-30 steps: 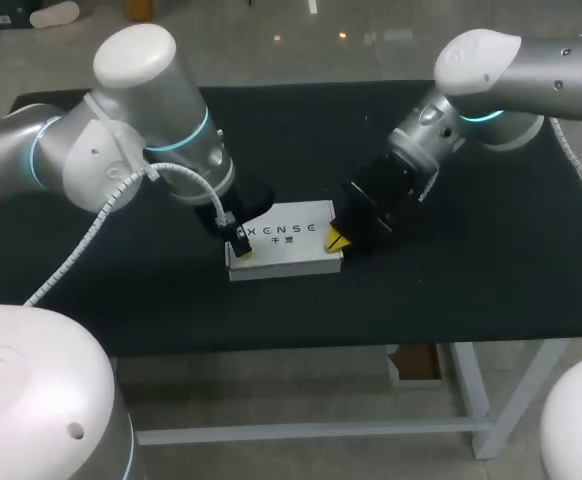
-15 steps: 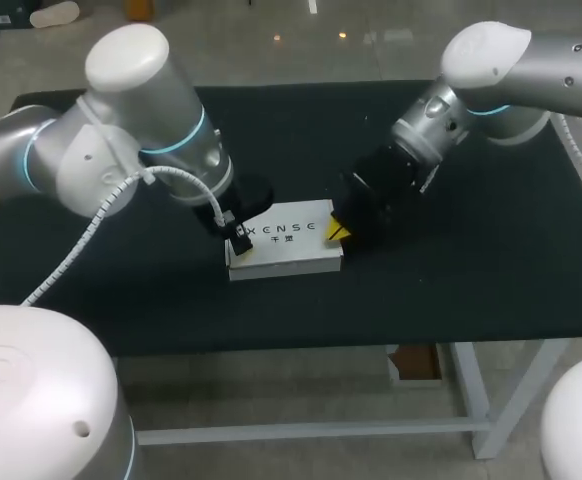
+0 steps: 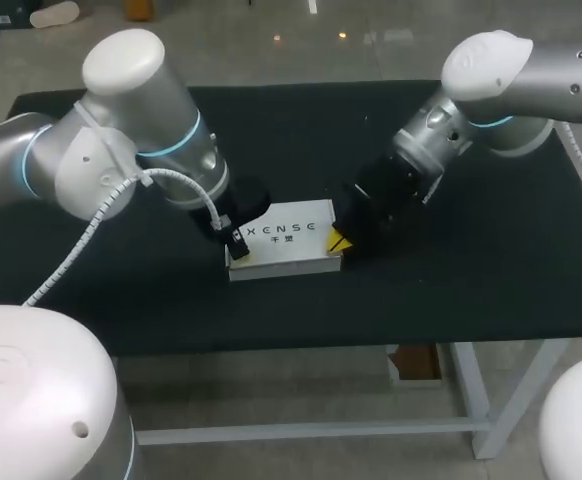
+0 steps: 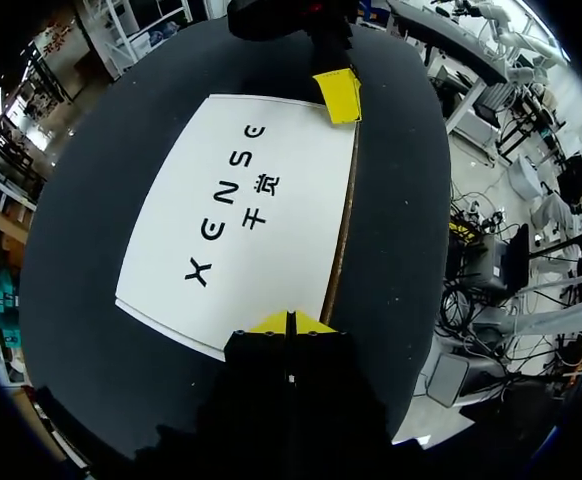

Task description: Assemble the packaging by folding the flat box into shape, placing the metal phone stand inside, and closing the box properly

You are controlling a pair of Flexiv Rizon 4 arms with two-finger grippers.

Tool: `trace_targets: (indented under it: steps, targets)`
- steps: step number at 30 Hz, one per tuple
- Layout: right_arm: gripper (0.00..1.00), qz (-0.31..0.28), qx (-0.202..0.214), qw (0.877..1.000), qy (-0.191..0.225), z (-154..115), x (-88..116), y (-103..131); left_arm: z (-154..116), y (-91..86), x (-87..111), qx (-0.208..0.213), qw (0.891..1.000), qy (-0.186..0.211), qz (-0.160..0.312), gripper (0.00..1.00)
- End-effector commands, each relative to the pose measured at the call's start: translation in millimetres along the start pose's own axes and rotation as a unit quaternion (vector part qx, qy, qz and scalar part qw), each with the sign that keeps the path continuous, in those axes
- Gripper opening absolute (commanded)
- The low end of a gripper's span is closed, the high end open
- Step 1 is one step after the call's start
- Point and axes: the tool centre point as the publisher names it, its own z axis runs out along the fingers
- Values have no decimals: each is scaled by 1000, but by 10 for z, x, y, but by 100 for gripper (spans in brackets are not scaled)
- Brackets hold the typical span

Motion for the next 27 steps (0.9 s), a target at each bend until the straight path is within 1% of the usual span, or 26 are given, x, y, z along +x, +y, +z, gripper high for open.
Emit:
trace_targets:
  steps: [1, 4, 8, 9, 10, 11, 12, 13, 14, 15, 16, 17, 18, 20, 22, 24, 26, 27]
  targets:
    - [0, 4, 21, 1000, 3, 30, -27, 122, 84, -1, -33, -2, 1000, 4, -2, 0]
    - [0, 3, 21, 1000, 8, -3, -32, 105, 56, 18, -12, -1, 1000, 5, -4, 0]
    - [0, -19, 8, 1000, 17, -189, 78, -6, -108, -21, 72, 7, 1000, -9, -1, 0]
    - [0, -25, -1, 1000, 17, -245, 112, -30, -154, -40, 95, 8, 1000, -11, -1, 0]
    - [0, -32, -12, 999, 17, -303, 143, -48, -200, -64, 118, 8, 1000, -14, -3, 5]
    - [0, -37, -18, 999, 18, -366, 172, -64, -246, -88, 140, 8, 1000, -15, -4, 30]
    - [0, -42, -26, 999, 19, -441, 200, -77, -283, -109, 159, 9, 1000, -14, -10, 61]
    - [0, -46, -35, 998, 20, -516, 225, -83, -314, -129, 180, 7, 1000, -15, -16, 100]
    - [0, -50, -41, 998, 23, -578, 245, -80, -342, -149, 204, 7, 1000, -15, -18, 100]
    - [15, -52, -42, 997, 29, -648, 260, -68, -369, -168, 231, 4, 1000, -12, -25, 100]
    - [36, -56, -44, 997, 36, -732, 272, -54, -393, -188, 258, 3, 1000, -11, -27, 100]
    - [60, -61, -47, 996, 39, -796, 284, -49, -416, -204, 291, 2, 999, -10, -31, 100]
    - [100, -67, -58, 995, 39, -864, 300, -43, -438, -223, 321, -2, 999, -10, -39, 100]
    - [100, -76, -70, 994, 44, -982, 326, -22, -479, -253, 381, -2, 999, -5, -46, 100]
    - [100, -92, -94, 991, 38, -1082, 356, -17, -514, -282, 445, -6, 998, 1, -67, 100]
    - [100, -123, -120, 984, 38, -1183, 375, -32, -533, -310, 498, -16, 995, 15, -96, 100]
    - [100, -149, -158, 976, 33, -1271, 389, -65, -539, -325, 547, -19, 991, 45, -121, 100]
    - [100, -166, -166, 971, 37, -1318, 390, -89, -534, -326, 576, -16, 989, 56, -135, 100]
